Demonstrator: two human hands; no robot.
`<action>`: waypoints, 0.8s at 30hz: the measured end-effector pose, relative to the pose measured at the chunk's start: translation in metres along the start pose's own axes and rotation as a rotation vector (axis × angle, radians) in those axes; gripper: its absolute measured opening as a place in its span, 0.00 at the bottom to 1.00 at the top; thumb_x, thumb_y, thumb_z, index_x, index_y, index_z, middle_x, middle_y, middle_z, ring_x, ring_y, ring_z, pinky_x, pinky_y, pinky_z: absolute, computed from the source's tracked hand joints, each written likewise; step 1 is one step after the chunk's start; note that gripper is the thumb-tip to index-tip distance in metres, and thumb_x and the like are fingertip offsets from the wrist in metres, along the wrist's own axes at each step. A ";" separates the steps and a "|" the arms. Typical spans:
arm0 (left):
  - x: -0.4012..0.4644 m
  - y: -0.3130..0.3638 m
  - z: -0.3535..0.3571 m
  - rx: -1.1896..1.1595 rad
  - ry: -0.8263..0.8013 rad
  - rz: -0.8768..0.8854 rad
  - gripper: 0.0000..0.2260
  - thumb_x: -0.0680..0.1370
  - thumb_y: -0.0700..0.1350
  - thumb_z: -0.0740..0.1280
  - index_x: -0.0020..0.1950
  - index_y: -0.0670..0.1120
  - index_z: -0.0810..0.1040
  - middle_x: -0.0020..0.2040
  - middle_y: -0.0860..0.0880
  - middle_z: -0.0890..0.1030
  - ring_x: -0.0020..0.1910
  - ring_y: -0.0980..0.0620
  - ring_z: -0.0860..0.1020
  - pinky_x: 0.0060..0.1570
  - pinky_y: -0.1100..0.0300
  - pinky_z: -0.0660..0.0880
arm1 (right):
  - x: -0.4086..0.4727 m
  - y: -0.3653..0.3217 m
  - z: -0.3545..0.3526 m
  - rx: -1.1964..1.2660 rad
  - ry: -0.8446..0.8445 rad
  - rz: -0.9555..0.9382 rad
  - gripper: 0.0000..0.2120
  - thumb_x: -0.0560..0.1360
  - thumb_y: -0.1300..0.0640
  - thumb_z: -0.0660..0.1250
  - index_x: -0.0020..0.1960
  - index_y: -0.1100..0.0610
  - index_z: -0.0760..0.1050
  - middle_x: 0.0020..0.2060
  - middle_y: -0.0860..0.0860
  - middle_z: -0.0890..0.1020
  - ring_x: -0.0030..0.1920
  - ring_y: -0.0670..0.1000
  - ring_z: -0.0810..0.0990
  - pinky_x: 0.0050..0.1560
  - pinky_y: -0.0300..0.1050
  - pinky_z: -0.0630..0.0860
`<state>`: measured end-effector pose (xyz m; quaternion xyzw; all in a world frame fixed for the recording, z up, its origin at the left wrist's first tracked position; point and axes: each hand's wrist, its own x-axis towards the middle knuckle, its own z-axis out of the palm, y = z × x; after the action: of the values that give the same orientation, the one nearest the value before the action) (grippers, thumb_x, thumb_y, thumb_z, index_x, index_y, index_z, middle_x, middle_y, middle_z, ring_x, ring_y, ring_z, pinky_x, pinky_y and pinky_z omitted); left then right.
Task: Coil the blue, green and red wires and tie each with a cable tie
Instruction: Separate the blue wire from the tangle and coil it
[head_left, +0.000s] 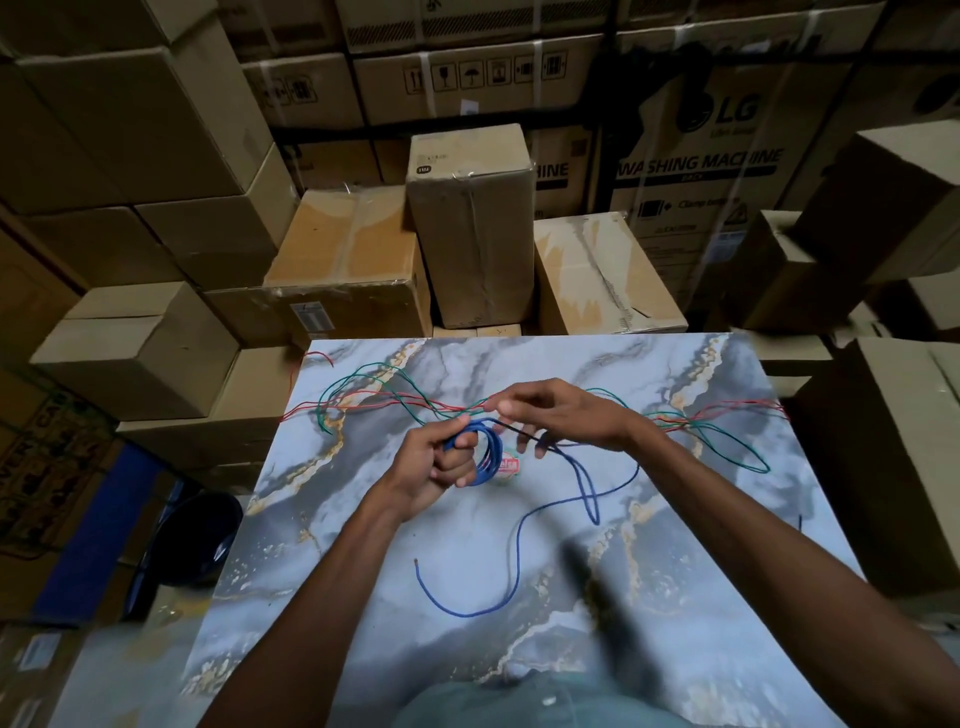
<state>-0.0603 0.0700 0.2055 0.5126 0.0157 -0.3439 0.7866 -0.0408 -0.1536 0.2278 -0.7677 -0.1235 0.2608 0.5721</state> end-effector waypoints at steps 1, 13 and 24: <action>0.000 0.001 0.002 -0.036 0.014 0.001 0.14 0.78 0.49 0.59 0.34 0.45 0.67 0.19 0.55 0.56 0.22 0.52 0.49 0.26 0.60 0.64 | 0.000 0.000 0.004 0.055 -0.008 0.002 0.18 0.79 0.45 0.70 0.63 0.56 0.81 0.51 0.55 0.86 0.45 0.52 0.84 0.42 0.46 0.80; 0.005 -0.006 0.005 -0.207 -0.033 -0.022 0.16 0.82 0.48 0.55 0.36 0.45 0.70 0.24 0.53 0.50 0.17 0.57 0.57 0.28 0.60 0.67 | 0.008 0.023 0.016 0.315 0.079 0.024 0.08 0.73 0.65 0.78 0.51 0.60 0.87 0.40 0.56 0.86 0.40 0.49 0.81 0.43 0.39 0.80; 0.015 -0.004 -0.003 -0.063 -0.019 -0.065 0.14 0.82 0.50 0.57 0.39 0.44 0.68 0.22 0.55 0.57 0.19 0.57 0.56 0.29 0.61 0.66 | 0.002 0.042 0.007 -0.017 -0.028 0.090 0.09 0.75 0.67 0.75 0.55 0.65 0.83 0.40 0.59 0.85 0.37 0.51 0.85 0.41 0.42 0.82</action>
<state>-0.0499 0.0638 0.1952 0.4833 0.0358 -0.3736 0.7909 -0.0473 -0.1599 0.1861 -0.7736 -0.0990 0.2959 0.5516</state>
